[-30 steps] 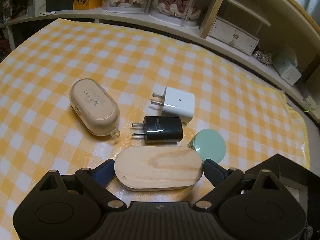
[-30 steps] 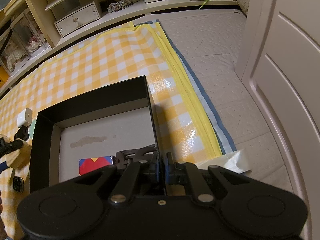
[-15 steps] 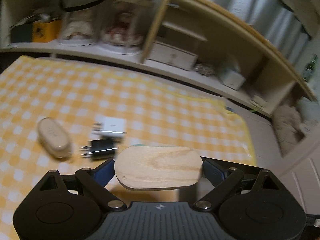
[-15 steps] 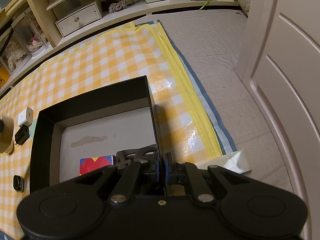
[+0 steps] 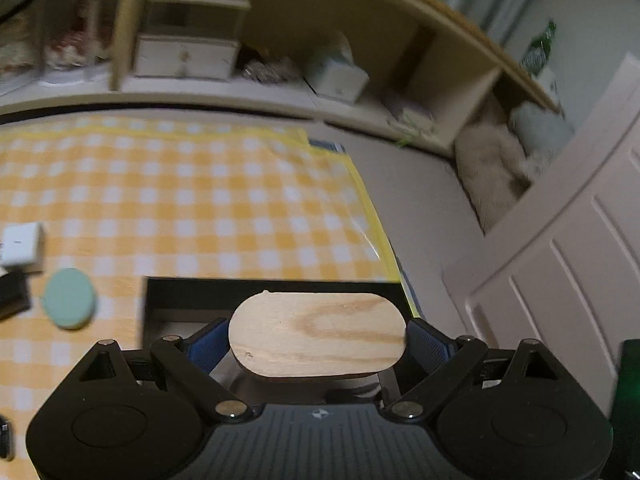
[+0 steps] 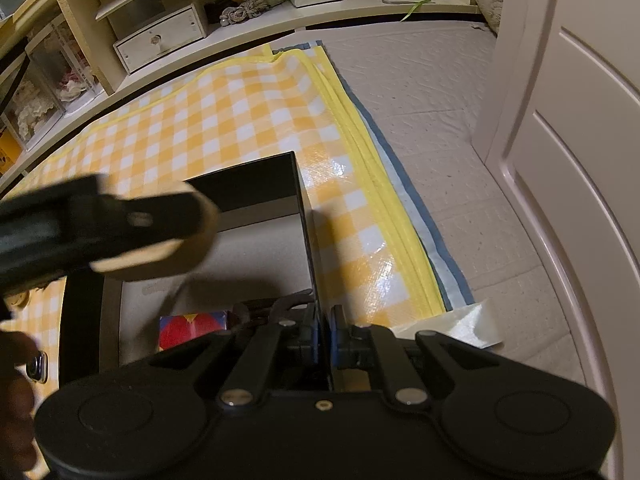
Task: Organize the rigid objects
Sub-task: 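Carry the wooden block with the left tool over the black box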
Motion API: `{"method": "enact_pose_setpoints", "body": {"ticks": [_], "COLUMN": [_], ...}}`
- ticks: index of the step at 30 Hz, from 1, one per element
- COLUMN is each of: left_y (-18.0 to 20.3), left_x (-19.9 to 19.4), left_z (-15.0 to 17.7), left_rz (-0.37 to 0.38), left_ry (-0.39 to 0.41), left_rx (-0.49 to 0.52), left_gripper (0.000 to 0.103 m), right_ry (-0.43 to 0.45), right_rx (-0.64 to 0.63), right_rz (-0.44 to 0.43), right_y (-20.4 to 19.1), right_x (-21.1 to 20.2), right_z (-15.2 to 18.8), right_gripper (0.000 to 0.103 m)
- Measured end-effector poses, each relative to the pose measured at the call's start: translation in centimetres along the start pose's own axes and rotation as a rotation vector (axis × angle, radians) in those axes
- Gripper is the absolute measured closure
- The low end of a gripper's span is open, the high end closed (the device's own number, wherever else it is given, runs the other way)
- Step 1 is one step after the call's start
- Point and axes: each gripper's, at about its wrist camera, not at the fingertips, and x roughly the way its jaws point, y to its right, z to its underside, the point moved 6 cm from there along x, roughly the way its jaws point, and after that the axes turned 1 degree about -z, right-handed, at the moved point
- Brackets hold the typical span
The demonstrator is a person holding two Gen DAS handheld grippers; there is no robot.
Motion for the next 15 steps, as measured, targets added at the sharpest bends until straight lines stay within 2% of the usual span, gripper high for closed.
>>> {"method": "enact_pose_setpoints", "body": {"ticks": [7,11,13,15], "left_y": [0.1,0.1,0.2,0.1], "left_x": [4.2,5.7,6.4,6.5], "left_z": [0.8,0.9,1.1,1.2], "left_rz": [0.007,0.05,0.076,0.079], "left_ry": [-0.064,-0.055,-0.079,-0.095], "left_rx": [-0.079,-0.125,-0.146,-0.152], "left_gripper": [0.009,0.008,0.008,0.002], "right_ry": [0.002,0.002,0.0,0.0], "right_rx": [-0.004,-0.002,-0.001,-0.002], "right_rz": [-0.001,-0.002,-0.003,-0.004], "right_y": [-0.1,0.0,-0.1,-0.1], "right_x": [0.1,0.1,0.2,0.2], "right_z": [0.0,0.0,0.0,-0.1], "right_gripper": [0.097,0.097,0.097,0.097]}}
